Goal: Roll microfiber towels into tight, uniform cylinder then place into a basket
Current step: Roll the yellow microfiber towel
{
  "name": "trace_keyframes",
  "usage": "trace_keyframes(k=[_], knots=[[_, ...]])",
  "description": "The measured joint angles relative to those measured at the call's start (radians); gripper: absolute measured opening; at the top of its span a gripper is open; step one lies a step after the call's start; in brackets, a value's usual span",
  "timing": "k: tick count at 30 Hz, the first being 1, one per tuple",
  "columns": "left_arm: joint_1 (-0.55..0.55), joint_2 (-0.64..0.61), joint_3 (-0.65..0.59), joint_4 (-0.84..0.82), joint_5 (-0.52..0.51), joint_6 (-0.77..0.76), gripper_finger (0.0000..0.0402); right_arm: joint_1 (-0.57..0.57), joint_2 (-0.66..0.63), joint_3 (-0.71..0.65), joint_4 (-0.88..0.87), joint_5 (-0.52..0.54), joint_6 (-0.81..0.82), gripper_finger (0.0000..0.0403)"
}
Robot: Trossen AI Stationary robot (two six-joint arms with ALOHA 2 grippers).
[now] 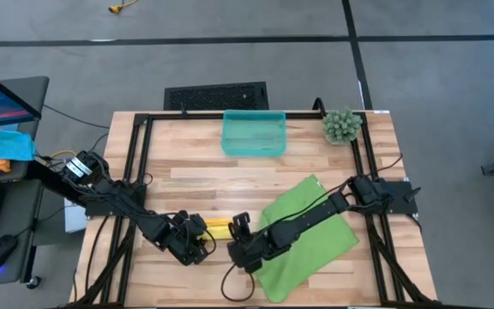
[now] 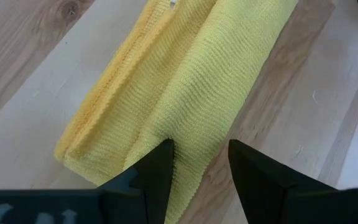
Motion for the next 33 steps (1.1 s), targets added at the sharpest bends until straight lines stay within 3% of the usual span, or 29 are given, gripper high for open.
trace_keyframes(k=[7, 13, 17, 24, 33], knots=[[0.000, 0.000, 0.000, 0.000, 0.000, 0.002, 0.0152, -0.013, 0.000, -0.007, 0.050, -0.006, -0.025, 0.0173], [0.000, 0.000, 0.000, 0.000, 0.000, 0.015, 0.0152, -0.014, 0.002, -0.090, 0.150, -0.007, -0.081, 0.0173], [0.000, 0.000, 0.000, 0.000, 0.000, 0.035, 0.0152, -0.018, 0.002, -0.123, 0.168, 0.059, -0.062, 0.0173], [0.000, 0.000, 0.000, 0.000, 0.000, 0.059, 0.0152, -0.039, 0.002, -0.150, 0.187, 0.063, -0.019, 0.0173], [0.000, 0.002, 0.014, -0.012, -0.004, 0.083, 0.0152, -0.073, 0.001, -0.171, 0.214, -0.006, 0.029, 0.0172]])
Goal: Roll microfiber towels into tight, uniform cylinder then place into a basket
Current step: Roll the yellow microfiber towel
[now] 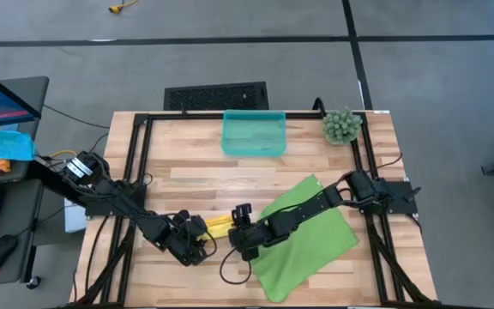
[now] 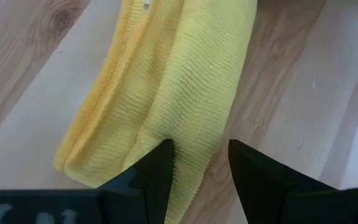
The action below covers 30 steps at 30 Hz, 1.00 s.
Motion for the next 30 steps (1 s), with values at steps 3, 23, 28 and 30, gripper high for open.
trace_keyframes(k=[3, 23, 28, 30], knots=[[0.000, 0.002, 0.026, -0.021, -0.003, 0.043, 0.0152, 0.001, -0.001, -0.019, 0.030, 0.000, 0.001, 0.0172], [-0.103, 0.003, 0.138, -0.240, -0.095, 0.230, 0.0152, -0.041, -0.006, -0.037, 0.037, -0.131, 0.088, 0.0050], [-0.173, 0.001, 0.160, -0.245, -0.153, 0.334, 0.0152, -0.041, -0.005, -0.038, 0.033, -0.134, 0.098, 0.0040], [-0.195, 0.003, 0.152, -0.220, -0.198, 0.367, 0.0152, -0.041, -0.004, -0.038, 0.033, -0.135, 0.104, 0.0041]])
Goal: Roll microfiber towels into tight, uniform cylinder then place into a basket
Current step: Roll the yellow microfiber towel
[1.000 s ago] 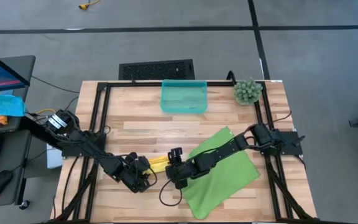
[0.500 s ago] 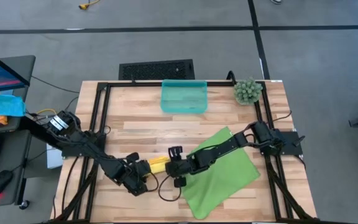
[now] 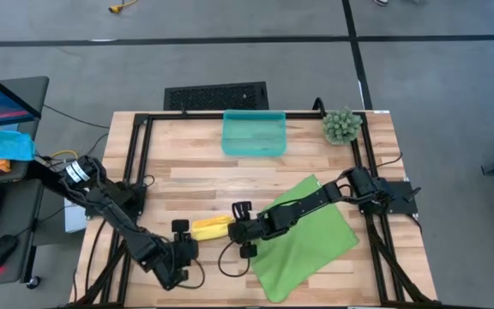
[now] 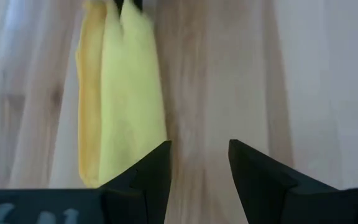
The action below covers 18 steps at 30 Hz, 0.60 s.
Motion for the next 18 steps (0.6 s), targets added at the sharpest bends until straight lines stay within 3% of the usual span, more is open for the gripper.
trace_keyframes(k=[5, 18], knots=[[-0.009, 0.056, -0.015, 0.009, -0.092, 0.031, 0.0152, 0.000, 0.000, -0.001, -0.001, -0.003, 0.000, 0.0042], [0.048, 0.173, -0.008, -0.057, -0.142, -0.014, 0.0152, 0.000, 0.000, -0.002, -0.004, -0.042, -0.003, 0.0042]])
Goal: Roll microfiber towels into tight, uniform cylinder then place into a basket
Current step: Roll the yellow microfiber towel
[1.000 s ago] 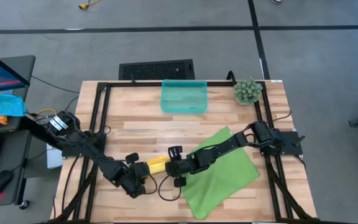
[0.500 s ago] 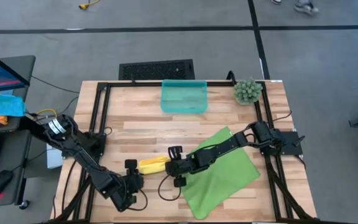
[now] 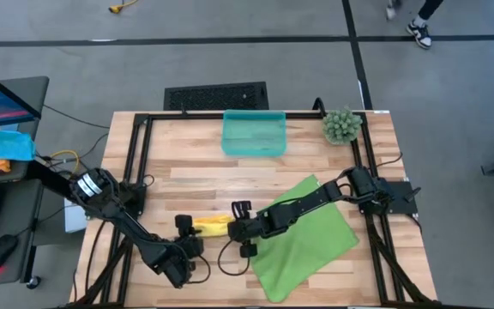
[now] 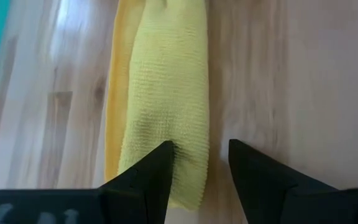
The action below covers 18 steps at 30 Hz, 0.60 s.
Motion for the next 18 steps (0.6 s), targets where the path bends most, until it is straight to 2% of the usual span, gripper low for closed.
trace_keyframes(k=[4, 11, 14, 18], knots=[[-0.028, 0.001, 0.030, -0.062, -0.025, -0.009, 0.0152, 0.000, 0.000, 0.000, 0.001, -0.004, -0.001, 0.0042], [-0.053, 0.000, 0.078, -0.080, -0.073, 0.031, 0.0152, 0.000, 0.000, 0.000, 0.000, -0.006, -0.003, 0.0043], [-0.048, 0.002, 0.077, -0.119, -0.122, 0.030, 0.0151, 0.001, 0.000, 0.000, 0.001, -0.007, -0.004, 0.0043], [-0.020, 0.005, 0.066, -0.121, -0.078, 0.030, 0.0147, 0.001, 0.000, 0.000, 0.000, -0.008, -0.004, 0.0043]])
